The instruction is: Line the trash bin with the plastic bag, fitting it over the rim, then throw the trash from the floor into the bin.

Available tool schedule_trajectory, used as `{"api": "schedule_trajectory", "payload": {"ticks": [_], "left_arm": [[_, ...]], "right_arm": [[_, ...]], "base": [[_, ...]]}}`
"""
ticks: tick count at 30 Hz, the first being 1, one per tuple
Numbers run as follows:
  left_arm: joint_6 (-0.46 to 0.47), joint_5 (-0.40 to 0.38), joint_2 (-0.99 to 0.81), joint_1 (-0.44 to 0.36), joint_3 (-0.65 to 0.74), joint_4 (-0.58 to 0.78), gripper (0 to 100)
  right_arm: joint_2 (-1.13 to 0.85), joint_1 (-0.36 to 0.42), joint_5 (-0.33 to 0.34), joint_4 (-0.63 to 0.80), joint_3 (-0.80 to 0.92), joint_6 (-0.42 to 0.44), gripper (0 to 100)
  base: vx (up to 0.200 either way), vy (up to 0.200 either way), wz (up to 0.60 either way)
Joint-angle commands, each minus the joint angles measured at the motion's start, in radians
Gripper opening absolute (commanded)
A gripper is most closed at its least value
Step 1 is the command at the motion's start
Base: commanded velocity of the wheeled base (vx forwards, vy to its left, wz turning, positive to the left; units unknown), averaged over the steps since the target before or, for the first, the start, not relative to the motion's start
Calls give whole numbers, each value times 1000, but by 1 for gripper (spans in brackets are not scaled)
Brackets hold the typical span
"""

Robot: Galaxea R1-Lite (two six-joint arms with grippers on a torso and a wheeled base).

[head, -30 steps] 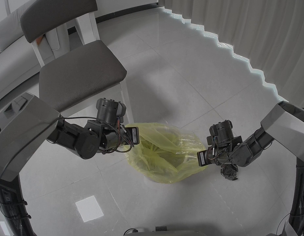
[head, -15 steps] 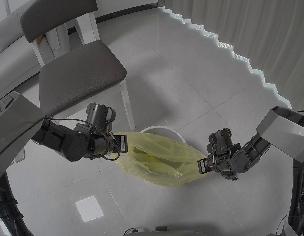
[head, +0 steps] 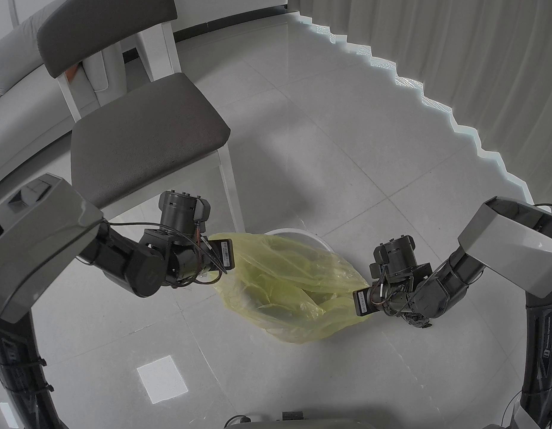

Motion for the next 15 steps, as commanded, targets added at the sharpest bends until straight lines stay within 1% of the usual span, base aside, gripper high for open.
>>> {"api": "schedule_trajectory", "payload": {"ticks": [1, 2, 6, 10, 15], "left_arm": [[1, 0, 133, -1, -75, -17, 0], [-1, 0, 176, 1, -104, -20, 0], [-5, -4, 226, 2, -156, -26, 0], [-8, -7, 246, 10, -204, -29, 0], [-14, -10, 259, 15, -233, -29, 0]], "right_arm": [[31, -17, 0, 1, -55, 0, 0], [40, -24, 0, 4, -82, 0, 0], [52, -40, 0, 6, -129, -1, 0], [48, -65, 0, 9, -175, -12, 0], [48, -73, 0, 32, -203, -13, 0]], "base": [[0, 0, 0], [0, 0, 0], [0, 0, 0], [0, 0, 0], [0, 0, 0]]}}
